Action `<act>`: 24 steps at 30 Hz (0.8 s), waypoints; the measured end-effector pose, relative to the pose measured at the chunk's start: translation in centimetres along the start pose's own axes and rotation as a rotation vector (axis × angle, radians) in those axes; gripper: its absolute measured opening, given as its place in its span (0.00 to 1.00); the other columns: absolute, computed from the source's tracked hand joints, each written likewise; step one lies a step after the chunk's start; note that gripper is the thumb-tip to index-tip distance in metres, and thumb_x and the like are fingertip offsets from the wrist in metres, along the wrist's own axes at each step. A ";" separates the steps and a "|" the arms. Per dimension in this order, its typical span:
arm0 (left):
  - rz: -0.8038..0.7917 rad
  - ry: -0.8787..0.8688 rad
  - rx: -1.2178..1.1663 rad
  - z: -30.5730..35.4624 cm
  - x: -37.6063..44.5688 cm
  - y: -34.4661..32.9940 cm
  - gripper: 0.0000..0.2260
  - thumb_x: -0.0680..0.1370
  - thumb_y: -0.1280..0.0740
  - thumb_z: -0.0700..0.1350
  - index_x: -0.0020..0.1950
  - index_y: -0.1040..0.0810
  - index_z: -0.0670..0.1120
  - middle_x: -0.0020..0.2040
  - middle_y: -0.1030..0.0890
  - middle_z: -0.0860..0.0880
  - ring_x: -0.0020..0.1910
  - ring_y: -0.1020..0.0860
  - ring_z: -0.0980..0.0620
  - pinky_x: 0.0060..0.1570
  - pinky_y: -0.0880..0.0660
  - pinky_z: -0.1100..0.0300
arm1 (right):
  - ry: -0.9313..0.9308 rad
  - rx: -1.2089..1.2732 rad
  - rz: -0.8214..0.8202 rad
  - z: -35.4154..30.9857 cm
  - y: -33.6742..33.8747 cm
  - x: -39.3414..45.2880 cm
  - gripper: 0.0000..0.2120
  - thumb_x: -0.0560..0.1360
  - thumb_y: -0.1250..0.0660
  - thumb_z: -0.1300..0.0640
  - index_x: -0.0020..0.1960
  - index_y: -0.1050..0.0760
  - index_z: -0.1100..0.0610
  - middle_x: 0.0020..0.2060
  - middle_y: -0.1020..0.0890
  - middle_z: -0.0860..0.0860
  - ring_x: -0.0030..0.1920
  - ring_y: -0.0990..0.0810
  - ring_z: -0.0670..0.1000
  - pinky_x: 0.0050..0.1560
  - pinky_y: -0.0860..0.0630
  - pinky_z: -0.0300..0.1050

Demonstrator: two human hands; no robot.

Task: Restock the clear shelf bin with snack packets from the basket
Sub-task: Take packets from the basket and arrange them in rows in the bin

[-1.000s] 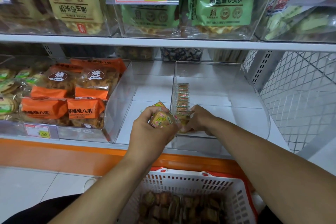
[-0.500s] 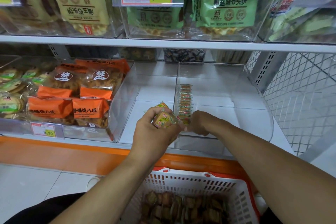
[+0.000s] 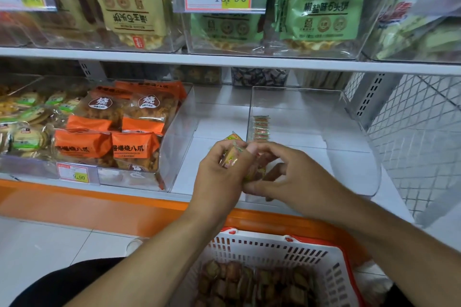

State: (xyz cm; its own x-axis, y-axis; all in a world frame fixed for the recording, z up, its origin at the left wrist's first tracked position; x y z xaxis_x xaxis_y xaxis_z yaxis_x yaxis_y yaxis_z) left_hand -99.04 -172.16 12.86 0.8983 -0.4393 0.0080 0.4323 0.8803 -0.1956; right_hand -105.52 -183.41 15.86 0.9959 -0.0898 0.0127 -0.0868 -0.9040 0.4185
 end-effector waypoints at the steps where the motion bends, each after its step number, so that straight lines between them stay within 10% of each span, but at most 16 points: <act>1: -0.015 -0.005 0.017 0.0 -0.1 -0.4 0.14 0.77 0.27 0.56 0.55 0.19 0.47 0.48 0.13 0.43 0.48 0.13 0.43 0.45 0.16 0.48 | 0.019 -0.017 0.058 0.1 0.0 0.0 0.30 0.69 0.20 0.52 0.68 0.26 0.40 0.46 0.18 0.37 0.40 0.15 0.46 0.39 0.16 0.43; 11: -0.143 0.131 -0.247 -0.9 0.3 -2.3 0.17 0.85 0.45 0.39 0.70 0.23 0.43 0.63 0.18 0.38 0.62 0.18 0.41 0.58 0.19 0.50 | -0.045 0.303 0.200 2.2 2.4 -0.3 0.21 0.75 0.26 0.62 0.65 0.20 0.47 0.52 0.16 0.50 0.47 0.13 0.50 0.48 0.16 0.46; 16: -0.109 0.046 -0.186 -0.7 0.1 -2.5 0.15 0.84 0.39 0.37 0.68 0.20 0.46 0.52 0.14 0.46 0.44 0.17 0.53 0.49 0.18 0.56 | -0.116 0.482 0.178 3.4 3.2 -0.6 0.16 0.76 0.28 0.64 0.60 0.17 0.49 0.53 0.16 0.52 0.51 0.13 0.55 0.54 0.18 0.52; 24: 0.024 -0.076 -0.104 0.0 0.3 -1.7 0.11 0.76 0.28 0.46 0.57 0.15 0.51 0.49 0.13 0.55 0.44 0.14 0.54 0.46 0.16 0.54 | -0.159 0.448 0.256 3.7 4.9 -1.4 0.08 0.74 0.26 0.59 0.53 0.18 0.52 0.45 0.13 0.48 0.46 0.14 0.48 0.43 0.22 0.41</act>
State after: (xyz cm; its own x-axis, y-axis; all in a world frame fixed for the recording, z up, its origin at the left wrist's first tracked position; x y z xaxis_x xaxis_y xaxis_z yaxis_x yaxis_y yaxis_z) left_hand -99.54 -173.83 13.18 0.9135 -0.4000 0.0751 0.4034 0.8655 -0.2969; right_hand -107.46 -189.25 14.54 0.9282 -0.3612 -0.0889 -0.3634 -0.9316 -0.0087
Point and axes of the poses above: each hand's wrist, its own x-axis towards the middle knuckle, its own y-axis out of the back of the hand, z = x × y, the point moved 9 cm from there along x, towards the middle knuckle
